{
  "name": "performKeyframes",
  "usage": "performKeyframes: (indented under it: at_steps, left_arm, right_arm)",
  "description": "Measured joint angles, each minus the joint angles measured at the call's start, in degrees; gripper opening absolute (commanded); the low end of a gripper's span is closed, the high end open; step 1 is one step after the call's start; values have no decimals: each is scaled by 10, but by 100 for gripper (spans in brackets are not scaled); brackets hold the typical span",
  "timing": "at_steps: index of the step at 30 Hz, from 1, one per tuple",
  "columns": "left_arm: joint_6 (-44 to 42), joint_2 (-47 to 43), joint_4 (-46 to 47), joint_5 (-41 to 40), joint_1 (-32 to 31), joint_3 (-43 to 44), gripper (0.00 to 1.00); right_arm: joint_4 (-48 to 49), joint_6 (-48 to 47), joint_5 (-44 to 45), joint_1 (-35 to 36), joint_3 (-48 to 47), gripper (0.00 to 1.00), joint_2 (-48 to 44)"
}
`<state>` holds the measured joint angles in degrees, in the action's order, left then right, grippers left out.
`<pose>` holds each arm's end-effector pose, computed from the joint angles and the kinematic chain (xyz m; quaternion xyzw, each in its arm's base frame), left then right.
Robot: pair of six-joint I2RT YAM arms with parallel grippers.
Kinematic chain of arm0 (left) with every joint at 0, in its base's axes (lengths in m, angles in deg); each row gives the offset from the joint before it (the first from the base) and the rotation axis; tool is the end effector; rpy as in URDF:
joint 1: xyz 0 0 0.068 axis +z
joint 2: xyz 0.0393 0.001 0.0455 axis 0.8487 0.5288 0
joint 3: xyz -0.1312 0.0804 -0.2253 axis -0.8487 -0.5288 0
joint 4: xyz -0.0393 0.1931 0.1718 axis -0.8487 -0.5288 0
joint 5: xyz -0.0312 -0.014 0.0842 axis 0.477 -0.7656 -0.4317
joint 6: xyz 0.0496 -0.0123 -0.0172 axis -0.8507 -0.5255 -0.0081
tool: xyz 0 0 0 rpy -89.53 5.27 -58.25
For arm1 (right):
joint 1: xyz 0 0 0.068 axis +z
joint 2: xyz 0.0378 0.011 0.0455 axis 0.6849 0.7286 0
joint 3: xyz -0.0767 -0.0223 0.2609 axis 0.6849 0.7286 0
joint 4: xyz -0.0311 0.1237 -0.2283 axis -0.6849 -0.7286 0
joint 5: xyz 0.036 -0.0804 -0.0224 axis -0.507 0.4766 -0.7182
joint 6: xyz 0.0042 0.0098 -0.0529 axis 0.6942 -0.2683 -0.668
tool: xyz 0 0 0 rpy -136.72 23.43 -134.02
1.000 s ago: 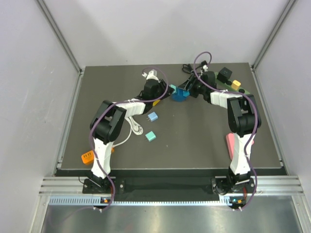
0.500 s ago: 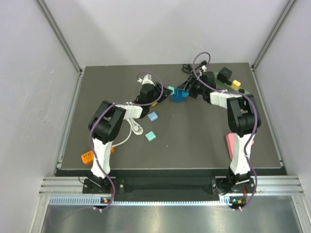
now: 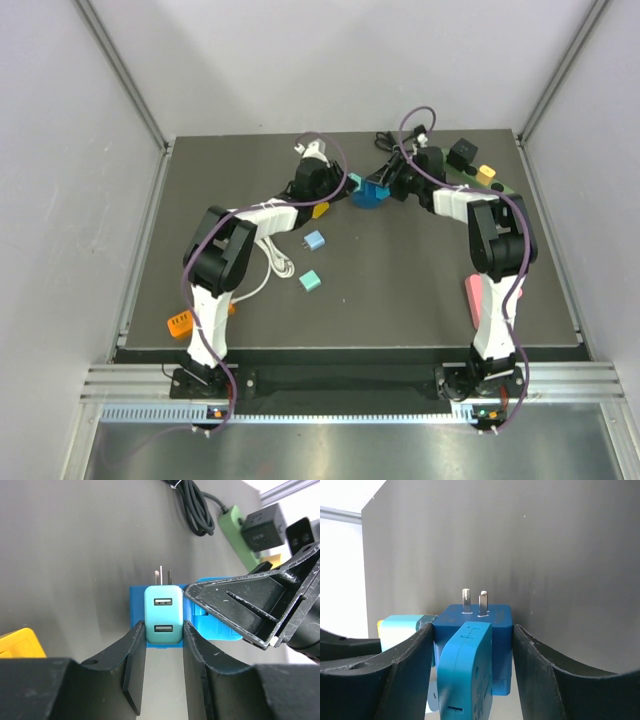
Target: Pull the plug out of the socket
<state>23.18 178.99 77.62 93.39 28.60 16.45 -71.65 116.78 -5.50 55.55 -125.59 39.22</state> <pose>0.4200 -0.2402 0.1944 -0.0809 0.8174 -0.3613 0.4415 0.4542 0.1128 0.1671 0.1390 0.8417 0.3773 0.3604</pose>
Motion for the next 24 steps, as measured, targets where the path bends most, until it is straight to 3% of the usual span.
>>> performKeyframes:
  at_steps: [7,11,17,24]
  left_arm:
    - [95,0,148,71,38,-87,0]
    - [118,0,196,65,75,-108,0]
    - [44,-16,138,11,69,-90,0]
    - [-7,-67,42,43,35,-77,0]
  right_arm:
    - [-7,-3,0,3,0,0,1]
    - [-5,-5,16,-13,0,0,1]
    - [-1,-8,28,-20,0,0,1]
    - [0,-9,28,-20,0,0,1]
